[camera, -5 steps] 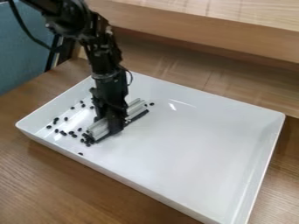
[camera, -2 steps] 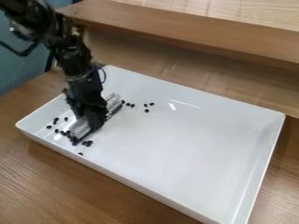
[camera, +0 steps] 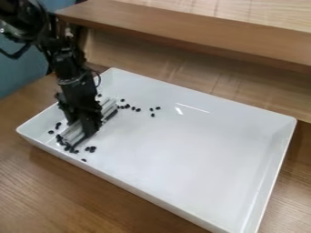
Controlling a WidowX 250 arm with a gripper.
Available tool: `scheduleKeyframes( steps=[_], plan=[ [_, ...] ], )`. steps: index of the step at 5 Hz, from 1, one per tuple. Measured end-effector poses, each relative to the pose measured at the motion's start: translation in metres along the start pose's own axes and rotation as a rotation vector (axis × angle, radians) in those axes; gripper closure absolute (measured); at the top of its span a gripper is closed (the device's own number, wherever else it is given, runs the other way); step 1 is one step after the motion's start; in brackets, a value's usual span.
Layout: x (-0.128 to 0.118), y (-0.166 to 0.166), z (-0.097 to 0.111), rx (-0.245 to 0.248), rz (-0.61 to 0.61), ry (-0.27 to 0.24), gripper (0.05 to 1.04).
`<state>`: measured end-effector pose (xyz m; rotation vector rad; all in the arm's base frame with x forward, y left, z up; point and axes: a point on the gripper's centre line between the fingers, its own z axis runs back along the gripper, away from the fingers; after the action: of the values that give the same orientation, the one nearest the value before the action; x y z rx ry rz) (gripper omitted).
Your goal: Sweep into pile
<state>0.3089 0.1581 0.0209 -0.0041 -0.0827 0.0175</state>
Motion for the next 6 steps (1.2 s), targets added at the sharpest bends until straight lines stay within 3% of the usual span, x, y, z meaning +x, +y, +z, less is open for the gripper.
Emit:
scheduleKeyframes(
  steps=[1, 3, 5, 6],
  plan=[
    [0.001, 0.001, 0.000, -0.014, 0.003, 0.031, 0.613],
    [0.011, -0.004, 0.006, -0.081, 0.027, 0.050, 0.124],
    [0.017, -0.009, 0.013, -0.100, 0.021, 0.057, 0.085],
    [0.024, -0.015, 0.035, -0.107, -0.003, 0.039, 0.085]
  ],
)
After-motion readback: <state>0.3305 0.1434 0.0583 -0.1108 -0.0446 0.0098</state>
